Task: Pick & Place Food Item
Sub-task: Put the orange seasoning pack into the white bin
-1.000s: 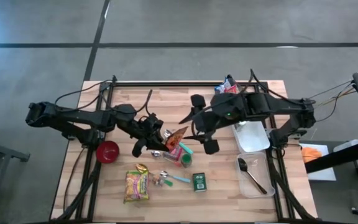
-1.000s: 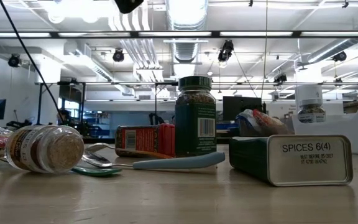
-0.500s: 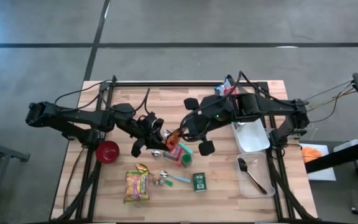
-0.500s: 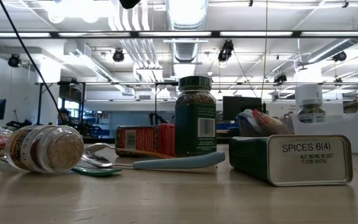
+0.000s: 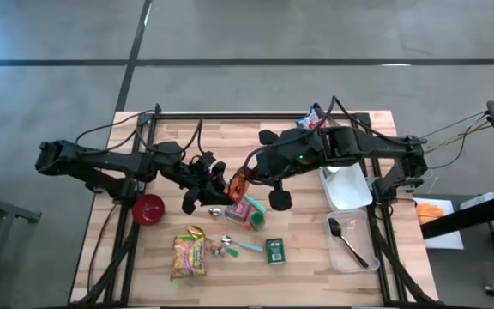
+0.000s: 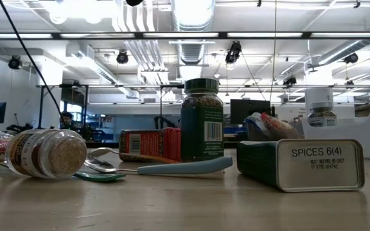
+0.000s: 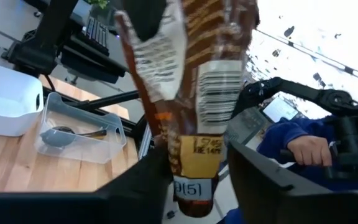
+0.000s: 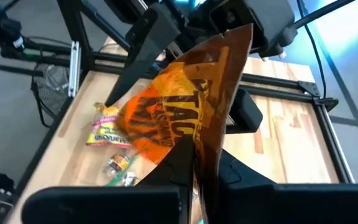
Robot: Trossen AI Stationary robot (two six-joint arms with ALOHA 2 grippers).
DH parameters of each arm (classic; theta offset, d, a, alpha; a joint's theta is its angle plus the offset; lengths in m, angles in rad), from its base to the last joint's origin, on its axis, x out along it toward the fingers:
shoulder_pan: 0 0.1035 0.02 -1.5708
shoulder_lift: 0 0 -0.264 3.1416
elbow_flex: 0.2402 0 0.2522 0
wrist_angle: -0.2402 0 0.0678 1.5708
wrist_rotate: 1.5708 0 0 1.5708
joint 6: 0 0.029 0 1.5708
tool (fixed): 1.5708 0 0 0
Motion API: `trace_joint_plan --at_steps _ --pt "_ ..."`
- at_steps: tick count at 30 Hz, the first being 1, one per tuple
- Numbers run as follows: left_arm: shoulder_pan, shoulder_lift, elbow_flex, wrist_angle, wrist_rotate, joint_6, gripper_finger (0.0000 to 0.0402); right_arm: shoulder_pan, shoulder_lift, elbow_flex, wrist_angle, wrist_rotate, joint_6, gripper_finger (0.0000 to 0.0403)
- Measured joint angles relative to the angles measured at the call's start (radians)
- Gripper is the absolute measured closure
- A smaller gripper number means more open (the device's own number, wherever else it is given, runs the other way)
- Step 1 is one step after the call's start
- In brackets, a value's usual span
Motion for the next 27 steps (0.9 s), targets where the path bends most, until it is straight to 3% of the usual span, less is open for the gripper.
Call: trace_joint_plan --at_steps 7,14,20,27 --pt "0.001 0.000 0.000 0.002 -0.004 -0.034 0.0159 0.000 -0.036 0.000 0.002 0.001 0.075 0.0395" --pt "0.016 -0.001 0.000 -0.007 -0.044 -0.072 0.0118 0.001 -0.095 0.000 -0.058 0.029 0.227 0.0395" --pt "0.035 -0.001 0.000 -0.100 -0.057 -0.112 0.0113 -0.001 -0.165 0.000 -0.303 0.179 0.336 0.0395" --pt "0.044 -0.001 0.000 -0.158 -0.069 -0.113 0.0113 -0.014 -0.209 -0.001 -0.677 0.250 0.539 0.0395"
